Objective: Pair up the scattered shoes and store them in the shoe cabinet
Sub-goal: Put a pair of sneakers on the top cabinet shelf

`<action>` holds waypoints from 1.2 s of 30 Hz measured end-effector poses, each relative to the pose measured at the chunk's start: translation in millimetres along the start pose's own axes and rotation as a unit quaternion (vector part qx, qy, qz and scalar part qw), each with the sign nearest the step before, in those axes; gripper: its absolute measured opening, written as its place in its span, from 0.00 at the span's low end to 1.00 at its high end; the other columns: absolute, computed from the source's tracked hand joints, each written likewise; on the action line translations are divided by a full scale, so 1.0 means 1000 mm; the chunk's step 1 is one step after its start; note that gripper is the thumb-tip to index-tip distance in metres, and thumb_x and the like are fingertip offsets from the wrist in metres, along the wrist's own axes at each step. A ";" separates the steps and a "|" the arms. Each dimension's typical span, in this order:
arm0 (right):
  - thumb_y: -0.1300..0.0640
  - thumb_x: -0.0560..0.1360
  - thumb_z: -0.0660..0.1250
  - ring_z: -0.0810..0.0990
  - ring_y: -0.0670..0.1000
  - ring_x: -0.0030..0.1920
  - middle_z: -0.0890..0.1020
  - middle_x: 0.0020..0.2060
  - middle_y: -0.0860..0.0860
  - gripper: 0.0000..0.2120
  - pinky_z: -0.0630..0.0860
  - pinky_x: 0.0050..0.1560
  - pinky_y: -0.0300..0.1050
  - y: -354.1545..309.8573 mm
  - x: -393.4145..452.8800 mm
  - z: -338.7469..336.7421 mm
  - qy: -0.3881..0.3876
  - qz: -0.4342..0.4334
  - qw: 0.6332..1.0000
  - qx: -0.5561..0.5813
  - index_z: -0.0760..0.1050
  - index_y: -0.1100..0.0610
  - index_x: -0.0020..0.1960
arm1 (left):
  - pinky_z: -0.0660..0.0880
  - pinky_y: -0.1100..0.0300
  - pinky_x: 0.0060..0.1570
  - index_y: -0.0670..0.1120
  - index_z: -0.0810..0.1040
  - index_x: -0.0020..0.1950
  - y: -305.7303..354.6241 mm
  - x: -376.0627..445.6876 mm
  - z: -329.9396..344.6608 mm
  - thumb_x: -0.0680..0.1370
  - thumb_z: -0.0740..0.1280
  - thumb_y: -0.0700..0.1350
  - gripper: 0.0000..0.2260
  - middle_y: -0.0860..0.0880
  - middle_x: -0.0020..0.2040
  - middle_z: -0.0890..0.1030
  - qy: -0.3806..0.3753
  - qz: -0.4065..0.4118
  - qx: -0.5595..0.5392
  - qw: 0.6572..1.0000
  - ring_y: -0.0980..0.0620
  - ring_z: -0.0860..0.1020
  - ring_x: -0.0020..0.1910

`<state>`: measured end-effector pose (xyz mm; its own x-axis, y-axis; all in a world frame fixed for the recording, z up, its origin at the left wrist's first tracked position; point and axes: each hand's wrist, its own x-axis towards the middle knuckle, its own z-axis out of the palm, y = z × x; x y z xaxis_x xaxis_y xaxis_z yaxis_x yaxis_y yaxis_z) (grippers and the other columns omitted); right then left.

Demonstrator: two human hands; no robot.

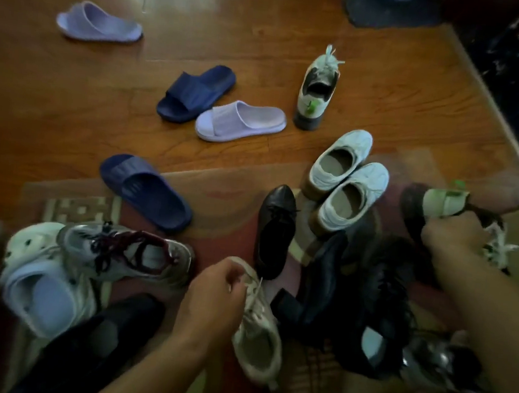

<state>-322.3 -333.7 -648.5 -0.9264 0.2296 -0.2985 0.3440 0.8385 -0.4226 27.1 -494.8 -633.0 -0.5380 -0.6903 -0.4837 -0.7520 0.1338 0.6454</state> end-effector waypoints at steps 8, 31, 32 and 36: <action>0.39 0.72 0.72 0.78 0.59 0.60 0.76 0.64 0.51 0.35 0.80 0.58 0.61 -0.044 -0.175 -0.126 -0.248 0.058 0.946 0.203 0.67 0.50 0.74 | 0.71 0.75 0.37 0.59 0.76 0.40 0.072 -0.137 -0.099 0.78 0.67 0.43 0.12 0.60 0.39 0.81 -0.171 -0.079 0.028 0.982 0.67 0.78 0.37; 0.49 0.73 0.74 0.75 0.56 0.64 0.74 0.64 0.55 0.29 0.73 0.61 0.48 -0.041 -0.199 -0.250 -0.314 0.001 0.949 -0.031 0.72 0.57 0.70 | 0.70 0.60 0.33 0.52 0.72 0.37 0.277 -0.028 -0.152 0.78 0.63 0.47 0.10 0.55 0.37 0.76 -0.333 0.014 0.347 0.877 0.59 0.74 0.34; 0.49 0.74 0.74 0.75 0.57 0.63 0.74 0.64 0.56 0.29 0.74 0.61 0.49 -0.047 -0.187 -0.247 -0.307 0.009 0.951 -0.026 0.72 0.57 0.70 | 0.71 0.59 0.34 0.52 0.73 0.38 0.294 -0.009 -0.147 0.79 0.62 0.48 0.09 0.54 0.39 0.77 -0.330 0.032 0.354 0.874 0.57 0.75 0.36; 0.50 0.74 0.74 0.75 0.59 0.63 0.73 0.64 0.57 0.28 0.74 0.62 0.52 -0.073 -0.160 -0.239 -0.280 0.041 0.959 -0.013 0.72 0.59 0.69 | 0.75 0.57 0.39 0.52 0.78 0.44 0.348 0.048 -0.144 0.79 0.61 0.49 0.07 0.54 0.43 0.80 -0.309 0.061 0.354 0.881 0.55 0.78 0.41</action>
<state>-235.6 -313.1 -365.1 -0.6663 -0.0011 -0.7457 0.4008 0.8427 -0.3595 -206.1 -583.5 -346.4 -0.5716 -0.1505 -0.8066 -0.6052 0.7411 0.2906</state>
